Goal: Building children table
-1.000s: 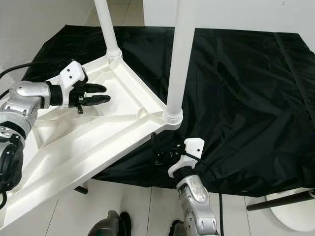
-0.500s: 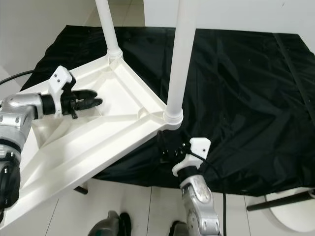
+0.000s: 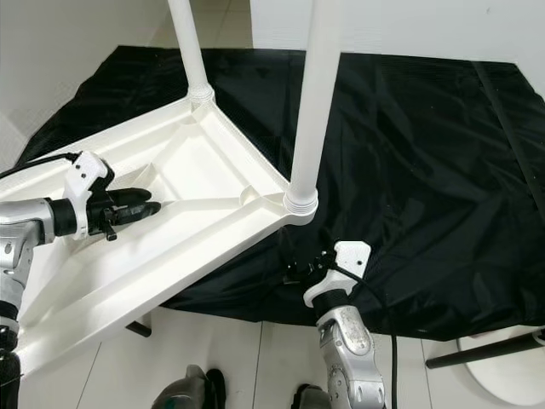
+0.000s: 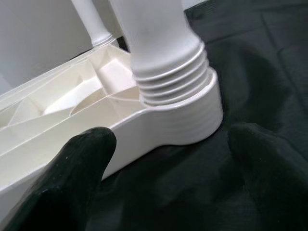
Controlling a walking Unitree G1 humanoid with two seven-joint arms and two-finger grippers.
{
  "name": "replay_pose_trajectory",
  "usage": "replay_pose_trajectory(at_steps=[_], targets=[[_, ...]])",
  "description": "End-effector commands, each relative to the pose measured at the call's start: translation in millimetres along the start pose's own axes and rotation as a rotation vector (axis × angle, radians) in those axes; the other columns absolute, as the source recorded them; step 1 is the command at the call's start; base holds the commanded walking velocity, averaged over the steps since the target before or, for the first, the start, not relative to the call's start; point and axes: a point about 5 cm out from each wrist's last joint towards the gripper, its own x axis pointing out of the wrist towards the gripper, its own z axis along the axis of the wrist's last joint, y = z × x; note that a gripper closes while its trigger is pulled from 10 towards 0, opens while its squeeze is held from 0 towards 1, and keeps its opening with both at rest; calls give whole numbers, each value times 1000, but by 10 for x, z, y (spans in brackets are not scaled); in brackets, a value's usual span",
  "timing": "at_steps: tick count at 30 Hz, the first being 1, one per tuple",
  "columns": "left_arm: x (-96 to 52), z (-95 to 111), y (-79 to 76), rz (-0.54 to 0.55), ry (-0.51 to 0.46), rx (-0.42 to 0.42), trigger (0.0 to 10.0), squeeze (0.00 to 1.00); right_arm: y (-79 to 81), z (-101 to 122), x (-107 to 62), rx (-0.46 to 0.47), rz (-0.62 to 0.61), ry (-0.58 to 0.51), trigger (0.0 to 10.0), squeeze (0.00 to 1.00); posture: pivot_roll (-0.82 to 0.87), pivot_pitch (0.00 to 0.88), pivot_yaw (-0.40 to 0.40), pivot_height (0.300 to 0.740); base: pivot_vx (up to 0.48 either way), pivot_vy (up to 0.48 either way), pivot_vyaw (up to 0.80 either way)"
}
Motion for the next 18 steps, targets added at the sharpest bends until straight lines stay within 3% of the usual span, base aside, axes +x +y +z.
replay_pose_trajectory(at_steps=[1,14,18], targets=[[-96,-45,35,69,33,-19,10000,0,-1,-38,-6,10,-1,18,10000,0,64,139,66,740,0,0,0],[-185,-46,-45,97,88,-42,10000,0,0,-43,2,10,8,26,10000,0,72,153,60,740,0,0,0],[-183,105,-104,55,11,-58,10000,0,5,-57,1,12,10,32,10000,0,73,157,58,740,0,0,0]])
